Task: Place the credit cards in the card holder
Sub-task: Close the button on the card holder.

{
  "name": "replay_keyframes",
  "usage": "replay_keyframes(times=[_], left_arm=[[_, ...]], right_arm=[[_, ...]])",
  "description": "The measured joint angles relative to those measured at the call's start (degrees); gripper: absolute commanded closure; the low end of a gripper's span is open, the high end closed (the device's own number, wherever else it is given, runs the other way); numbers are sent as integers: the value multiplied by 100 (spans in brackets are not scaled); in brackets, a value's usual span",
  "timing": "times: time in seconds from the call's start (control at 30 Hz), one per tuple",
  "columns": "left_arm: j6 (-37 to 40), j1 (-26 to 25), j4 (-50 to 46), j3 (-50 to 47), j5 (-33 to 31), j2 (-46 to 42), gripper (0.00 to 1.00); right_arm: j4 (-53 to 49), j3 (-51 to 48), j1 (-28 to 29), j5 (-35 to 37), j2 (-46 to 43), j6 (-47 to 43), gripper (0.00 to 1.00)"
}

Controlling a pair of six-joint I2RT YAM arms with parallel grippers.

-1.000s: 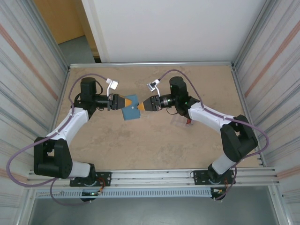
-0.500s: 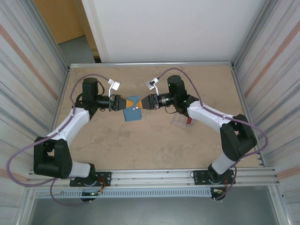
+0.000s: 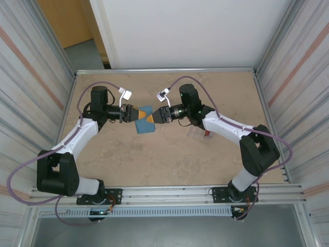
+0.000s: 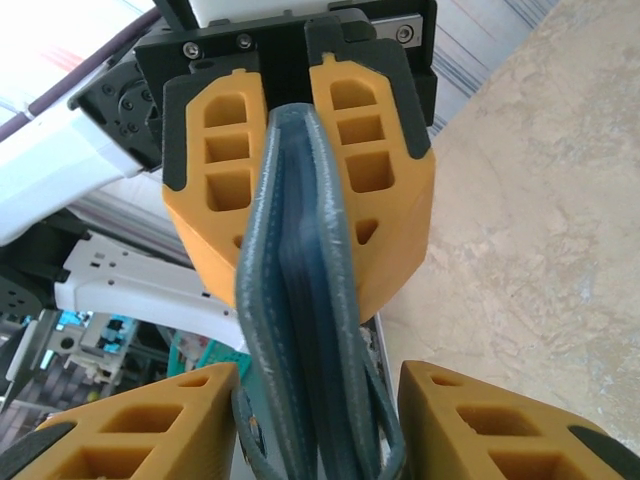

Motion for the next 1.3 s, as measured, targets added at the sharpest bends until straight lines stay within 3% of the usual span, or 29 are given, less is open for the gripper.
replay_keyframes(times=[0.43,0.93,1.3], left_arm=[[149,0,-166,0,-197,0,100],[212,0,-219,0,-181,0,100],[236,0,-232,-2,-188,0,100]], right_arm=[[4,-127,0,-52,-111,4,51],[-52,-221,-28,46,-205,28,65],[-173,-164,50,129,-120,7,67]])
